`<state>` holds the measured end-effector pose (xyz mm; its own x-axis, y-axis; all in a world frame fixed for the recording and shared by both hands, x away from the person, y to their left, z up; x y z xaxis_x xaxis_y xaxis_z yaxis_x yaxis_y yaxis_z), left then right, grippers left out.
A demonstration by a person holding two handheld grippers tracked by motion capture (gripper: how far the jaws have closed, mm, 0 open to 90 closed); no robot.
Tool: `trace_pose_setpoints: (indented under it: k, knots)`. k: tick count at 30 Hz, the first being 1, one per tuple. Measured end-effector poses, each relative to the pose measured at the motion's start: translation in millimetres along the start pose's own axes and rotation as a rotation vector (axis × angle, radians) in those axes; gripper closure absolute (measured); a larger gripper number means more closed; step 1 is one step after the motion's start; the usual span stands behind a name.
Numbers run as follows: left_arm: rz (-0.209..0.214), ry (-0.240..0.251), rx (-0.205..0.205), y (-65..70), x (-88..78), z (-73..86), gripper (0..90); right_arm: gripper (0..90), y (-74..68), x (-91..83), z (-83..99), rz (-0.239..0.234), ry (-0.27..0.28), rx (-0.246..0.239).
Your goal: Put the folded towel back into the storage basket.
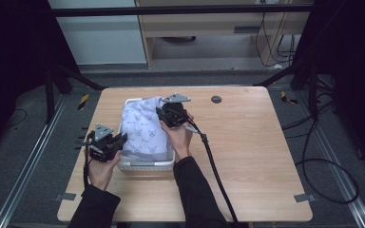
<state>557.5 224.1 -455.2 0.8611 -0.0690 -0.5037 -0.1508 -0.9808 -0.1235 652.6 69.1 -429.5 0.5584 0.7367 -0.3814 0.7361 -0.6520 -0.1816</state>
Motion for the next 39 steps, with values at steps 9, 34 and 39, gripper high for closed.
trace_pose_setpoints:
  k: [9,34,39]
  knots:
    - [-0.002,-0.028,0.004,1.4,6.6,9.0,80.3,76.0,3.8,6.6,14.3,0.002,-0.026,0.026]
    - [-0.002,-0.135,0.03,3.6,25.6,33.7,78.5,72.5,14.9,24.2,49.3,0.008,-0.137,0.057]
    - [-0.025,-0.122,0.034,2.7,25.8,32.5,72.9,68.2,17.9,27.6,58.9,0.008,-0.195,0.057]
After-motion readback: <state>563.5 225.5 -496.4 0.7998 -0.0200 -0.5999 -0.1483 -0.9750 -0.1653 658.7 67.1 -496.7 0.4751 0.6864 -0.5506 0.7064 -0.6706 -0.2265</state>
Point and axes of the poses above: each handheld gripper's, and its own axes: x roughly forward along the jaws, z roughly out of its underside, y roughly to its right, the point moved 9 cm from there along x, roughly forward along the jaws, and after that the axes turned 14 degrees about -z, right-handed, at the moved point
